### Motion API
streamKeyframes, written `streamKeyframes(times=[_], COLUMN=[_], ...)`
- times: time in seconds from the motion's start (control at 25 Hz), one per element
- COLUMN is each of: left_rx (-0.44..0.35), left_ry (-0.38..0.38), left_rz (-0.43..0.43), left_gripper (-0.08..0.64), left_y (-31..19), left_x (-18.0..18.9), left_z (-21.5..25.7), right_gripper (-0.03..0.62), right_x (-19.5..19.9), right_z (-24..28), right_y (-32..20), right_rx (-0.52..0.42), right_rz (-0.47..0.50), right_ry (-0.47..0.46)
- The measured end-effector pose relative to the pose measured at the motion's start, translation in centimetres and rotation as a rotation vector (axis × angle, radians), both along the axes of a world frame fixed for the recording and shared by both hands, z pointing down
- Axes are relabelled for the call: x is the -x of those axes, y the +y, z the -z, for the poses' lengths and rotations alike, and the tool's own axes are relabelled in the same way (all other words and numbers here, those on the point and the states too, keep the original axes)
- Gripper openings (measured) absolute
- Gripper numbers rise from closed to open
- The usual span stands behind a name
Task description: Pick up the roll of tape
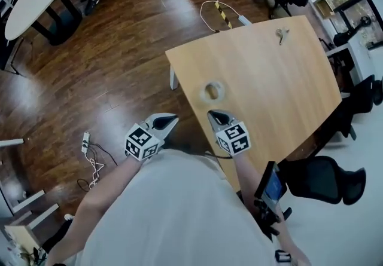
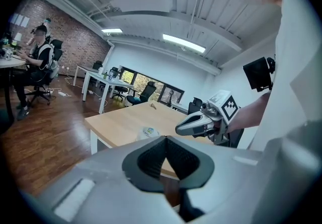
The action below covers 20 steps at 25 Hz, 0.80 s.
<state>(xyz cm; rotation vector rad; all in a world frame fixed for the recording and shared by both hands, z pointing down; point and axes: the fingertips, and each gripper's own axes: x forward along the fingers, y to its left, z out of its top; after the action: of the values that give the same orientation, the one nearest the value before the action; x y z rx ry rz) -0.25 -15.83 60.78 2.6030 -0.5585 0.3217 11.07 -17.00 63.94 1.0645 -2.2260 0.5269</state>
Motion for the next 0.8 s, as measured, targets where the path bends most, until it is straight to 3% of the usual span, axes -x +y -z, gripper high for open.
streamKeyframes(times=[0.12, 0.24, 0.32, 0.52, 0.8], left_rx=[0.016, 0.025, 0.025, 0.030, 0.039], left_ry=[-0.002, 0.000, 0.003, 0.009, -0.003], left_rz=[0.013, 0.024, 0.033, 0.059, 0.108], left_gripper=[0.006, 0.006, 0.006, 0.006, 0.006], left_y=[-0.6, -1.1, -1.5, -1.9, -1.0], left_x=[0.6, 0.9, 1.3, 1.9, 4.2], left_z=[-0.4, -0.7, -0.6, -0.5, -0.5], right_gripper=[0.008, 0.014, 0.062, 0.134, 0.184], right_x=[-0.3, -1.0, -1.7, -2.8, -1.9], right_z=[-1.6, -3.2, -4.3, -6.8, -9.8], right_y=[-0.8, -1.5, -2.3, -4.2, -5.8], right_rx=[0.038, 0.104, 0.134, 0.204, 0.276], right_rz=[0.096, 0.143, 0.154, 0.198, 0.345], right_ry=[0.151, 0.239, 0.295, 0.395, 0.513])
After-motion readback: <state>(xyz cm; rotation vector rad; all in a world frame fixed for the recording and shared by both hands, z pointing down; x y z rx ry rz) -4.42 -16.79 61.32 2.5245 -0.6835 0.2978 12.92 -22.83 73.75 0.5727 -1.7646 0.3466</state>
